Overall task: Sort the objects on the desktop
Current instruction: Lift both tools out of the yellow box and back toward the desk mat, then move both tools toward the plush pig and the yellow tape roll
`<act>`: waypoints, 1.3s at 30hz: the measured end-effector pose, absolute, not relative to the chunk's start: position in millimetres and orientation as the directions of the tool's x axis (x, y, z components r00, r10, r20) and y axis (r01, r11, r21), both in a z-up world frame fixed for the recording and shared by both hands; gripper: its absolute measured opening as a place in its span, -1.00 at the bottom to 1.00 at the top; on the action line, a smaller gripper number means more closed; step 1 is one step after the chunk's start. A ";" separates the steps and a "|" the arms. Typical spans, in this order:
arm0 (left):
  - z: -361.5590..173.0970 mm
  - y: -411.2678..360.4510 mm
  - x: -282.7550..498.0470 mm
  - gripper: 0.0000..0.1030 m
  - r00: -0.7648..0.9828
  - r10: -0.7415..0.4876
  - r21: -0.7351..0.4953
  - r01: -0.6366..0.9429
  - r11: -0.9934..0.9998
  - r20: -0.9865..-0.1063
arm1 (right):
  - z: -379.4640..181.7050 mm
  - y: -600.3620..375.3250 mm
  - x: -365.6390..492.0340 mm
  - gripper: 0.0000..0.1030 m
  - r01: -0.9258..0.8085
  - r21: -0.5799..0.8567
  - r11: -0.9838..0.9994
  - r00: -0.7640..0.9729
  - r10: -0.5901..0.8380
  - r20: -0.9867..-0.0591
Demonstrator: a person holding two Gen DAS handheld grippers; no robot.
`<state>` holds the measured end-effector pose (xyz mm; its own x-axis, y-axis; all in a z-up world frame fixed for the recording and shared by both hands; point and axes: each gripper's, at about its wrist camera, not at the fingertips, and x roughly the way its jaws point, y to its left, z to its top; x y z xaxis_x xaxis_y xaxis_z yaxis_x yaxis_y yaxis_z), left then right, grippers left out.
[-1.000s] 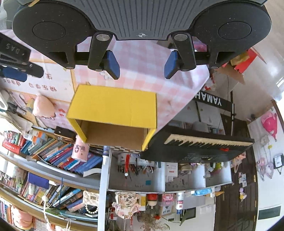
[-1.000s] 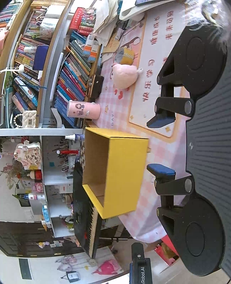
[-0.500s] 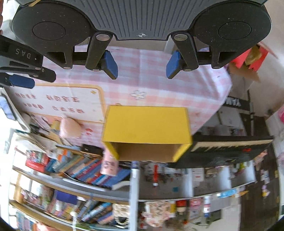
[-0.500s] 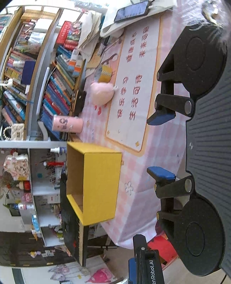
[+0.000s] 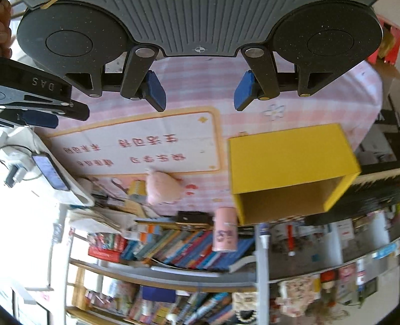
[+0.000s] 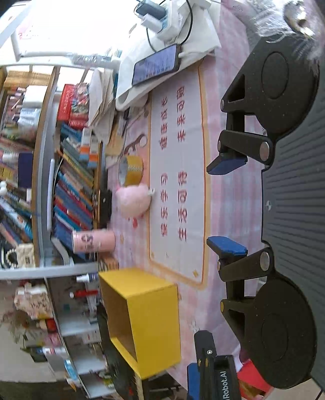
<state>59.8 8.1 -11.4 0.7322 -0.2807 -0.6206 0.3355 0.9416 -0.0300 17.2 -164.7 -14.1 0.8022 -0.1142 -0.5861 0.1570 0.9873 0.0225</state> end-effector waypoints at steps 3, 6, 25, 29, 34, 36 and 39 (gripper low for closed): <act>-14.4 -5.3 65.2 0.18 0.717 -0.295 -0.033 0.355 0.934 -0.631 | -15.7 -176.4 19.8 0.01 0.169 0.020 0.985 0.793 -0.124 -0.596; -17.9 -17.5 70.7 0.18 0.702 -0.307 -0.041 0.368 0.929 -0.642 | -17.4 -187.8 21.0 0.01 0.184 0.016 0.983 0.785 -0.137 -0.604; -26.6 -86.7 117.1 0.28 0.685 -0.297 -0.027 0.376 0.926 -0.666 | -31.3 -254.3 69.3 0.11 0.202 0.063 0.977 0.746 -0.112 -0.657; -29.3 -98.6 130.9 0.31 0.695 -0.279 -0.029 0.348 0.937 -0.663 | -29.3 -265.8 85.8 0.13 0.180 0.062 0.982 0.752 -0.097 -0.651; -33.9 -117.4 148.7 0.31 0.694 -0.269 -0.033 0.333 0.942 -0.668 | -29.6 -284.7 104.0 0.14 0.172 0.053 0.984 0.749 -0.096 -0.655; -33.6 -123.9 153.7 0.31 0.695 -0.264 -0.037 0.324 0.945 -0.668 | -30.9 -293.2 111.4 0.15 0.168 0.052 0.984 0.742 -0.092 -0.664; -33.6 -133.4 162.5 0.32 0.697 -0.257 -0.037 0.314 0.949 -0.670 | -31.8 -302.8 122.0 0.15 0.157 0.052 0.986 0.739 -0.082 -0.669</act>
